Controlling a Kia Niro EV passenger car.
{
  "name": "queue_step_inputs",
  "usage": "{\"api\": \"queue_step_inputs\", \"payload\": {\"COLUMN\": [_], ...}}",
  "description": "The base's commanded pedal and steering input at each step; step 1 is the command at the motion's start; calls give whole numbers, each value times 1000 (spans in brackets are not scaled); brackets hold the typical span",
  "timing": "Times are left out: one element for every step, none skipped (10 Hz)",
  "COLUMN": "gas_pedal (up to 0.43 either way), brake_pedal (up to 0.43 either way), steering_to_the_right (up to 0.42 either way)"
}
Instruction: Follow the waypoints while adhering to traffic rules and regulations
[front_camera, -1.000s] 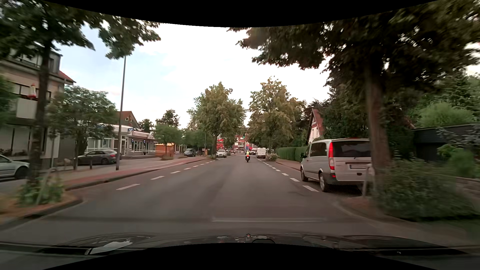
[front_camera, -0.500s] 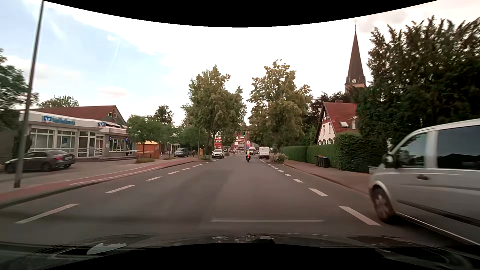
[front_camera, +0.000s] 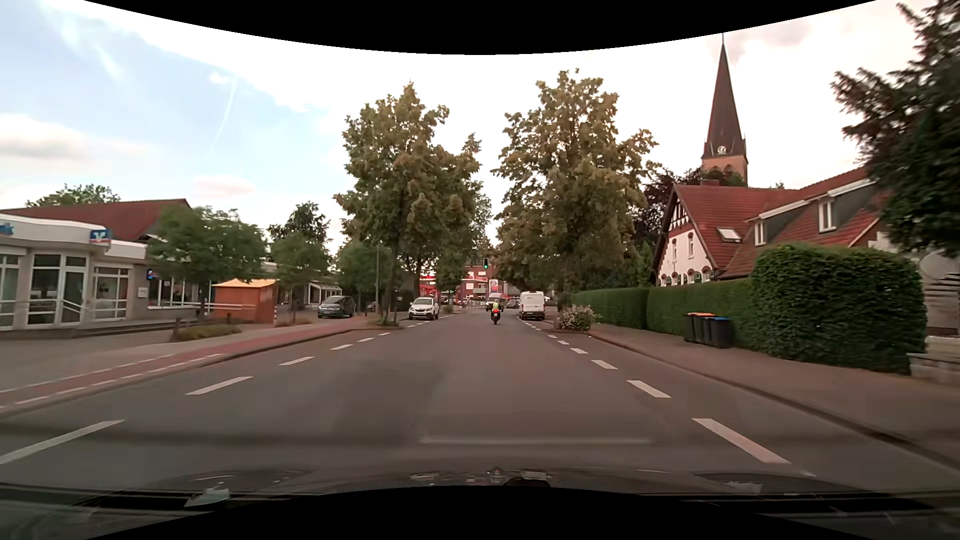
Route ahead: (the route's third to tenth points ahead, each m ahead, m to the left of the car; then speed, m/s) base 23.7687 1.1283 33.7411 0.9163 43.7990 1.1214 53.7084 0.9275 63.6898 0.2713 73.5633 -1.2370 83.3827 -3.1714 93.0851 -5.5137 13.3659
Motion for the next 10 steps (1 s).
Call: {"api": "queue_step_inputs", "payload": {"gas_pedal": [138, 138, 138, 138, 138, 138, 138, 138, 138, 138], "brake_pedal": [0, 0, 0, 0, 0, 0, 0, 0, 0, 0], "steering_to_the_right": [4, 4, 3, 3, 3, 3, 0, 0, 0, 0]}}
